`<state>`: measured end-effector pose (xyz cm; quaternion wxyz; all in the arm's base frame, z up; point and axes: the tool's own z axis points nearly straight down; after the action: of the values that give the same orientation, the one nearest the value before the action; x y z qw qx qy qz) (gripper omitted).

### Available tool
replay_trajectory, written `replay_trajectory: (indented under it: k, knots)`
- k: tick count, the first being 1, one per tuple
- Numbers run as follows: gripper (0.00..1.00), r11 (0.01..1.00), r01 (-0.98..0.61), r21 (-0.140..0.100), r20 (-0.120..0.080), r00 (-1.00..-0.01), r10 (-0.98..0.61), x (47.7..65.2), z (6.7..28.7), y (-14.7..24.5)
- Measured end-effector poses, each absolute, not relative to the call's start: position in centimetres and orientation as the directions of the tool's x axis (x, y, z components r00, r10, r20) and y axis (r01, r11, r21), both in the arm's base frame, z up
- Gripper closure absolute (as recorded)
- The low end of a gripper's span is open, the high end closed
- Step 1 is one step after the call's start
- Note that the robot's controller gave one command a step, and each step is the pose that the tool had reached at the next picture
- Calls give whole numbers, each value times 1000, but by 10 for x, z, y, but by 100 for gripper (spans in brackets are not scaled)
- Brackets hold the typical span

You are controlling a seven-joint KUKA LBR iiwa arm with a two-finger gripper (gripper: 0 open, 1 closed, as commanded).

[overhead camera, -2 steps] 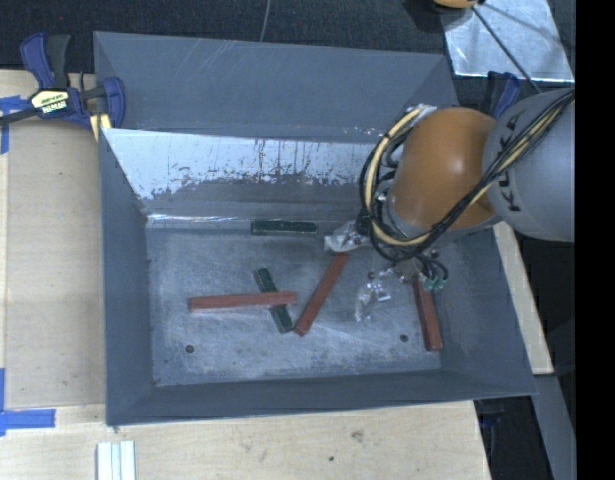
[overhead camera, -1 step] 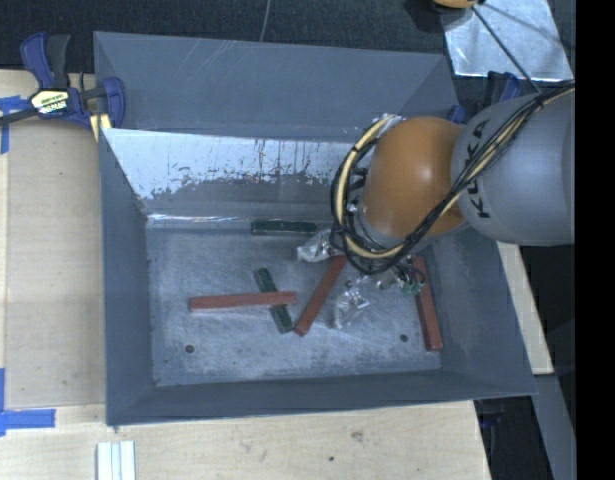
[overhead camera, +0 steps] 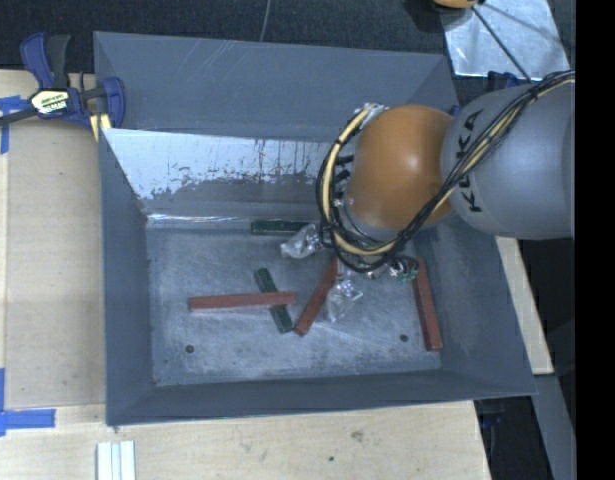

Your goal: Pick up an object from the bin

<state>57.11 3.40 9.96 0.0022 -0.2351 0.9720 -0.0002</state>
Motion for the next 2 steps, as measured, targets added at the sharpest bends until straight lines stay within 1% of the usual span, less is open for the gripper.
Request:
replay_trajectory:
  k: [1,2]
  knots:
    - [0,849,-529,-1,-2,-849,-529,567,80,45]
    - [100,771,-637,-8,-25,-771,-637,568,78,34]
